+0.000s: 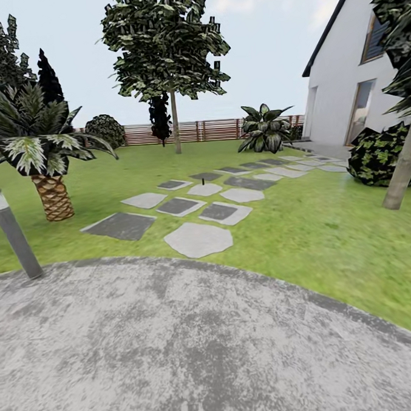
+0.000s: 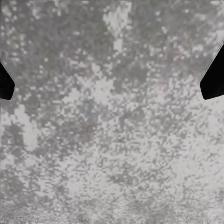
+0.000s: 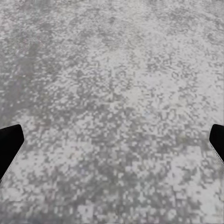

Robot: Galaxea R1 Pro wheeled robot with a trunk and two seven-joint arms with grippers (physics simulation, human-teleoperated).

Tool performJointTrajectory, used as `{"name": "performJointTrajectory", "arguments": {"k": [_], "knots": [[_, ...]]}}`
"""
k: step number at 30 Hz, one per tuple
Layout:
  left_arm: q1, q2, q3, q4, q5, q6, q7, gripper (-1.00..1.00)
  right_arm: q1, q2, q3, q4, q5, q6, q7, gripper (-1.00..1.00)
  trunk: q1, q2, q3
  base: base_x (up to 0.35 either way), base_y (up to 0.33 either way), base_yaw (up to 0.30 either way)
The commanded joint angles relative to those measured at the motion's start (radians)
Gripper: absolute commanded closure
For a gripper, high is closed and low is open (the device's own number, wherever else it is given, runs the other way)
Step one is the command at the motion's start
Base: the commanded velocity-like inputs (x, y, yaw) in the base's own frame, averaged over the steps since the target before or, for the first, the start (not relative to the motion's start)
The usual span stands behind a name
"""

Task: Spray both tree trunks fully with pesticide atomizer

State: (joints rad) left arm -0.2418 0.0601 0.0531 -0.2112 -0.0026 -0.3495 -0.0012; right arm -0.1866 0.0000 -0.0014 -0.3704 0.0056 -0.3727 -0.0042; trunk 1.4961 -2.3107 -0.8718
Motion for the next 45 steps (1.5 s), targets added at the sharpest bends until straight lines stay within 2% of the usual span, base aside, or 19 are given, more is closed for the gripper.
{"name": "performJointTrajectory", "arguments": {"k": [1, 45], "knots": [[-0.001, 0.000, 0.004, 0.001, 0.000, -0.003, 0.000, -1.00, -0.001, 0.000, 0.000, 0.001, 0.001, -0.003, 0.000, -1.00, 0.000, 0.000, -0.001, 0.339, 0.000, 0.000], [-0.001, 0.000, 0.004, 0.000, 0.000, -0.003, 0.000, -1.00, -0.001, 0.000, 0.000, 0.001, 0.001, -0.003, 0.000, -1.00, 0.000, 0.000, -0.001, 0.339, 0.000, 0.000]]}}
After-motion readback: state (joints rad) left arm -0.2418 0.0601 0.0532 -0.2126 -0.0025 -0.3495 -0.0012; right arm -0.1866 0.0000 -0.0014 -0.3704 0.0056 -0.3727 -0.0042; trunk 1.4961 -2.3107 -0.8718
